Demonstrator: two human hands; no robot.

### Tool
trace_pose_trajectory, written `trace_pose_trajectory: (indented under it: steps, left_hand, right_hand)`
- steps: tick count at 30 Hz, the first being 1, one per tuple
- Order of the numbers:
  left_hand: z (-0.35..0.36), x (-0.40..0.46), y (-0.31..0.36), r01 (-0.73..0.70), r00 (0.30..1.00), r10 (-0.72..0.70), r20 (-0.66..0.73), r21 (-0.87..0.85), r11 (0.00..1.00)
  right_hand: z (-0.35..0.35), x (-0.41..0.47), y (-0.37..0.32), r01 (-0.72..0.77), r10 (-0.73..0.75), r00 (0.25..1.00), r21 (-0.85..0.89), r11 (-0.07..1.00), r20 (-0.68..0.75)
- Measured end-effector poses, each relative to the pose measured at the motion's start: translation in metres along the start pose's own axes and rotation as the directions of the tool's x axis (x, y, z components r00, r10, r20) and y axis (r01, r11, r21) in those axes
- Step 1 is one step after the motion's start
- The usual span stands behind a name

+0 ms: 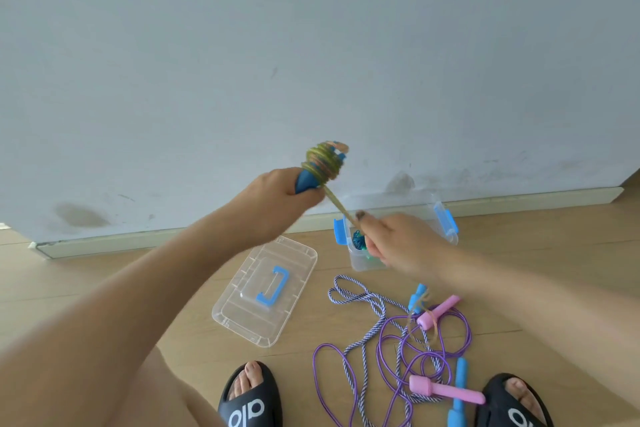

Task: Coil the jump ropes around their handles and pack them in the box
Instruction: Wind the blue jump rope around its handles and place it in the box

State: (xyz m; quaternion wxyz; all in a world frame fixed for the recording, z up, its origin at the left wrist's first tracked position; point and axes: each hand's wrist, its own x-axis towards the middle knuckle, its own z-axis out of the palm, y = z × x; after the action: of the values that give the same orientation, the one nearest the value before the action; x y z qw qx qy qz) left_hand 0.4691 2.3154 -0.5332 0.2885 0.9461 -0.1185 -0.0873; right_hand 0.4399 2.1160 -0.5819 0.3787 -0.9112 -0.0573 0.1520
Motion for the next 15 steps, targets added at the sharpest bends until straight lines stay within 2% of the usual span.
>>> trace_pose_trajectory:
  steps: [4,6,9,12,15]
  left_hand:
    - [0.001,0.006,-0.026,0.066,0.987,-0.089,0.132,0.165,0.984]
    - [0.008,0.007,-0.026,0.023,0.988,-0.065,0.137,0.287,0.958]
    - [0.017,0.006,-0.017,-0.088,0.987,0.008,0.16,0.495,0.864]
    - [0.027,0.005,-0.012,-0.228,0.966,0.1,0.238,0.609,0.76]
    - [0.037,-0.004,0.002,-0.314,0.946,0.167,0.279,0.645,0.697]
  right_hand:
    - [0.003,-0.026,-0.017,0.142,-0.155,0.987,-0.236,0.961,-0.036]
    - [0.001,-0.029,-0.029,0.246,-0.296,0.952,-0.387,0.889,-0.076]
    - [-0.007,-0.025,-0.042,0.358,-0.498,0.862,-0.581,0.731,-0.096]
    - [-0.024,-0.018,-0.05,0.38,-0.585,0.796,-0.626,0.681,-0.153]
    - [-0.038,-0.009,-0.053,0.371,-0.581,0.793,-0.611,0.699,-0.183]
